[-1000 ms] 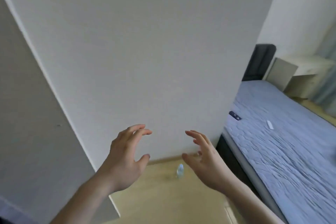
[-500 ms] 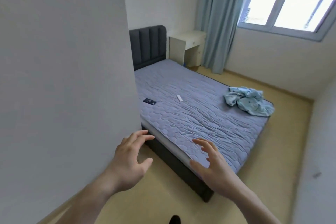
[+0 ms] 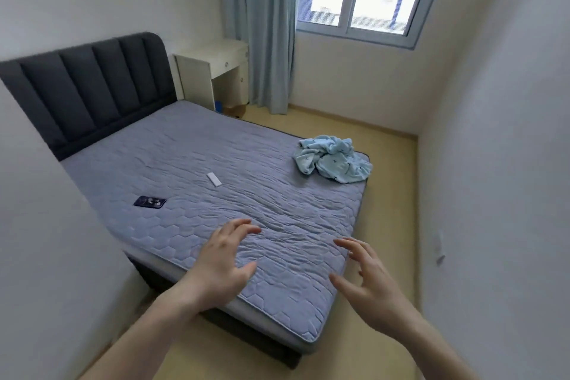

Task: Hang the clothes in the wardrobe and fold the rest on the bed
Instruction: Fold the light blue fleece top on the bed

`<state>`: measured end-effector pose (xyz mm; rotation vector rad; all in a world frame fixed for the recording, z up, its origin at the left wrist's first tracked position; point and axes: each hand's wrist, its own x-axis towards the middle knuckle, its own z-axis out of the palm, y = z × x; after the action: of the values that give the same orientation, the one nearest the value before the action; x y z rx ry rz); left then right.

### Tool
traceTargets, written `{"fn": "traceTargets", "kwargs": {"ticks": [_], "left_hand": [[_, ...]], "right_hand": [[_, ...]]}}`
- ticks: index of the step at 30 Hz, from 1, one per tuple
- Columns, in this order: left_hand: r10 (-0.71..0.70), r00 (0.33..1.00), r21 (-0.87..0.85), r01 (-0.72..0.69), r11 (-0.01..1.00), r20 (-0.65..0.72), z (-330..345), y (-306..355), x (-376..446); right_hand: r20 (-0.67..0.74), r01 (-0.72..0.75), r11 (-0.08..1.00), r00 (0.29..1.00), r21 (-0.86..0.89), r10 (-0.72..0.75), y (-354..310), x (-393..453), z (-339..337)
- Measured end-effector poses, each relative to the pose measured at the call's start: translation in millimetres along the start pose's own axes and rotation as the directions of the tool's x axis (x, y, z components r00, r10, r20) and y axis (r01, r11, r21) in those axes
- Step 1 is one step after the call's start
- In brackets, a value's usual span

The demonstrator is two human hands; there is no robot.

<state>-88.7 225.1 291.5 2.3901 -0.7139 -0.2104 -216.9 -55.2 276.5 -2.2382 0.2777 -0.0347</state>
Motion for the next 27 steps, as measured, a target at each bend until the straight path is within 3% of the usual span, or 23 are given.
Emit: {"fn": "traceTargets", "kwargs": {"ticks": [5, 10, 19, 27], "left_hand": [[0.122, 0.988, 0.010, -0.124, 0.992, 0.098, 42, 47, 111], [0.129, 0.987, -0.013, -0.129, 0.992, 0.096, 94, 96, 212], [-0.007, 0.998, -0.049, 0.010, 0.999, 0.061, 171, 161, 332], [-0.176, 0.984, -0.038, 0.177, 0.983, 0.041, 191, 152, 411]], "right_hand": [[-0.095, -0.073, 0.997, 0.993, -0.028, 0.070, 57, 41, -62], [-0.100, -0.075, 0.996, 0.993, -0.045, 0.070, 118, 104, -127], [0.027, -0.070, 0.995, 0.997, -0.067, 0.072, 213, 235, -246], [0.135, -0.018, 1.000, 0.991, -0.025, 0.021, 257, 349, -281]]}}
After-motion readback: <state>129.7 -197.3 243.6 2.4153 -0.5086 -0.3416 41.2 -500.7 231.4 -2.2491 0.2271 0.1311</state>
